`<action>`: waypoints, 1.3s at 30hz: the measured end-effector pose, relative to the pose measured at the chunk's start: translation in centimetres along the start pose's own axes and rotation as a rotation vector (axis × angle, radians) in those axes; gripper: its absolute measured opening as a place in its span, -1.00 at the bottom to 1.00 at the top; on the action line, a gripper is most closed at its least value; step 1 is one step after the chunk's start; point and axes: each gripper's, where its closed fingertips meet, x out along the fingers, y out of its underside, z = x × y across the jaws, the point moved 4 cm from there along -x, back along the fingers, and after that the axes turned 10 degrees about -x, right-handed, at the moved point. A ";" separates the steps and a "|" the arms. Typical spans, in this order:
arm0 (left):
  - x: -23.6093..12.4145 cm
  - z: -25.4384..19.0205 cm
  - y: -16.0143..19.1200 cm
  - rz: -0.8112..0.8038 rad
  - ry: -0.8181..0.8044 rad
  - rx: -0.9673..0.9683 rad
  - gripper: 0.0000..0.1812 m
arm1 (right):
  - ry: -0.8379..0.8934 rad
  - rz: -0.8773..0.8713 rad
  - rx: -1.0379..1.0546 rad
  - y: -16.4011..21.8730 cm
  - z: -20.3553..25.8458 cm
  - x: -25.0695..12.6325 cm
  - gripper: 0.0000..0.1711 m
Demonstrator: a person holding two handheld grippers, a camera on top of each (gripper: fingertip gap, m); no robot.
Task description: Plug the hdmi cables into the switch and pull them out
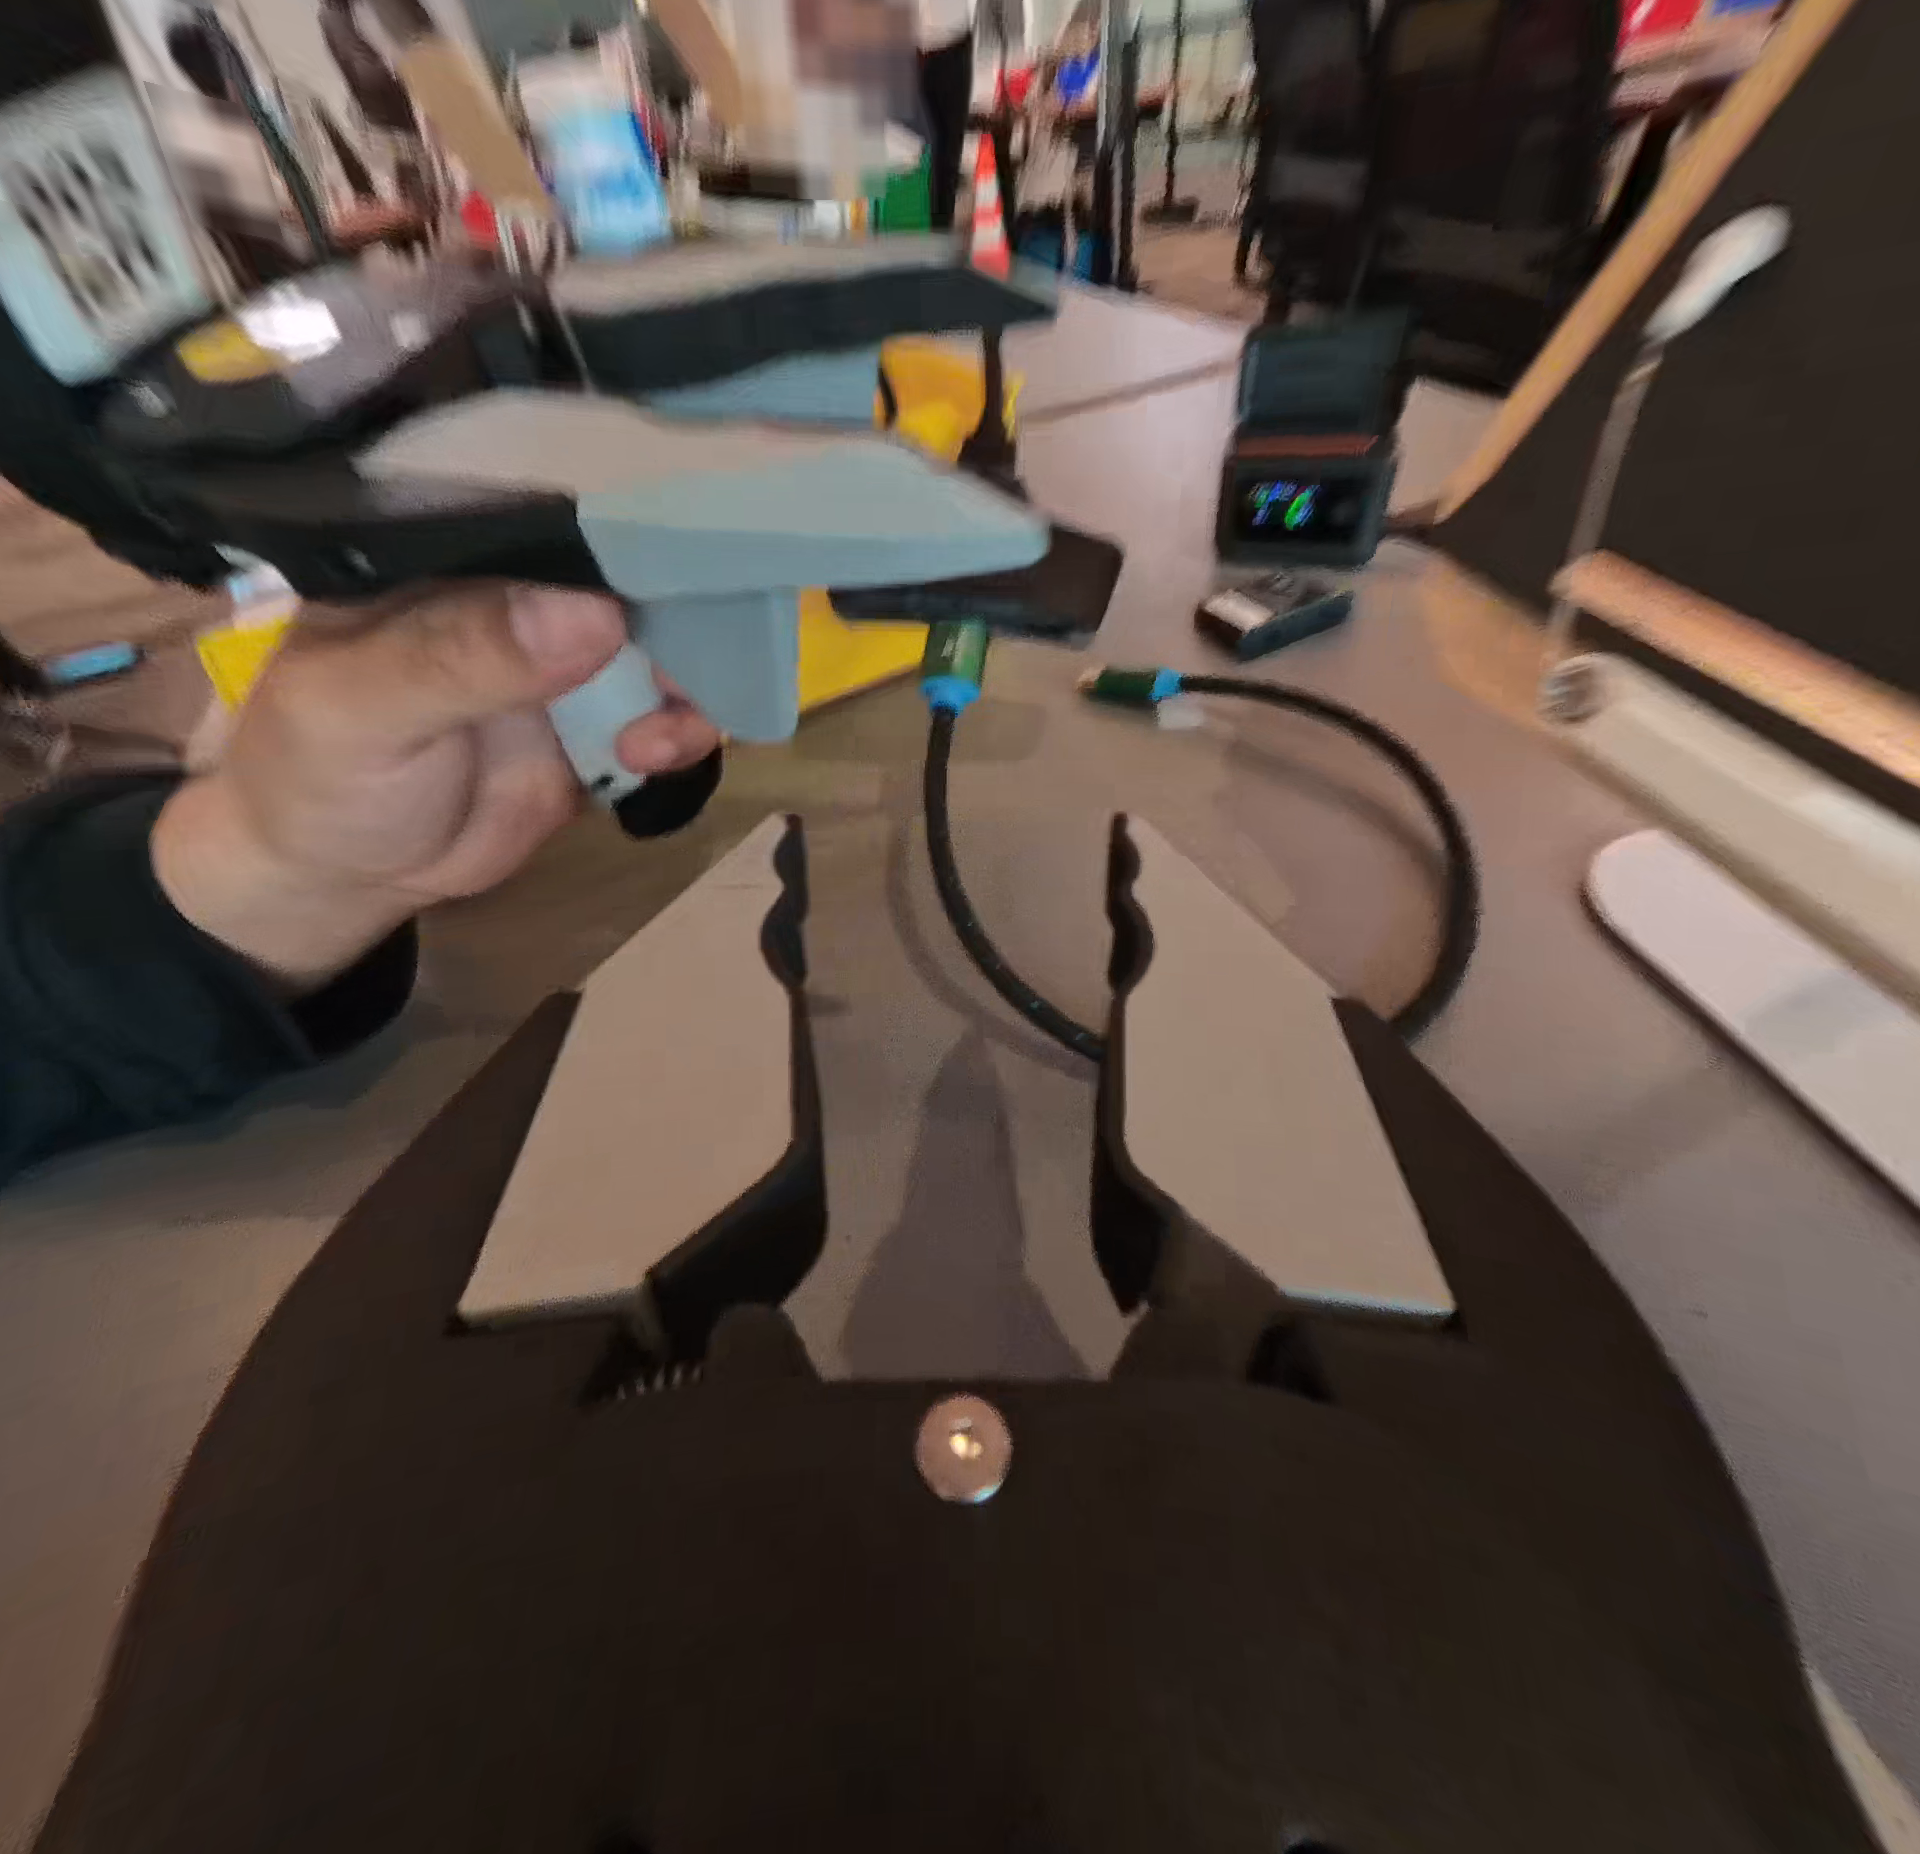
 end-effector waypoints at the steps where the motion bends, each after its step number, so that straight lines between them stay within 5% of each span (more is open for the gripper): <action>1: 0.0 -0.1 0.0 0.002 -0.008 0.021 -0.16 | -0.018 0.062 -0.024 0.8 0.6 0.9 -0.28; 6: 0.2 -0.9 0.1 0.016 -0.010 0.075 -0.16 | 0.067 0.407 -0.267 5.0 1.6 4.6 -0.39; 8: 0.1 -1.0 0.0 0.019 -0.015 0.100 -0.18 | 0.130 0.515 -0.324 6.0 1.2 5.2 -0.88; 9: 0.1 -0.9 0.1 0.027 -0.028 0.119 -0.21 | 0.142 0.535 -0.340 6.1 1.1 5.1 -0.88; 18: -0.5 -0.1 0.2 -0.048 -0.139 0.254 -0.29 | 0.255 0.246 -0.109 1.1 -3.8 -1.3 -0.87; 26: 0.9 -1.5 3.8 0.129 -0.182 0.571 -0.29 | 0.336 0.104 -0.077 -1.0 -6.4 -5.9 -0.89; 32: 0.8 -0.7 4.2 0.148 -0.220 0.640 -0.38 | 0.301 0.202 -0.264 -0.8 -5.8 -6.8 -0.92; 39: 0.5 -0.4 3.8 0.153 -0.200 0.647 -0.26 | 0.213 0.249 -0.257 0.3 -5.6 -7.4 -0.92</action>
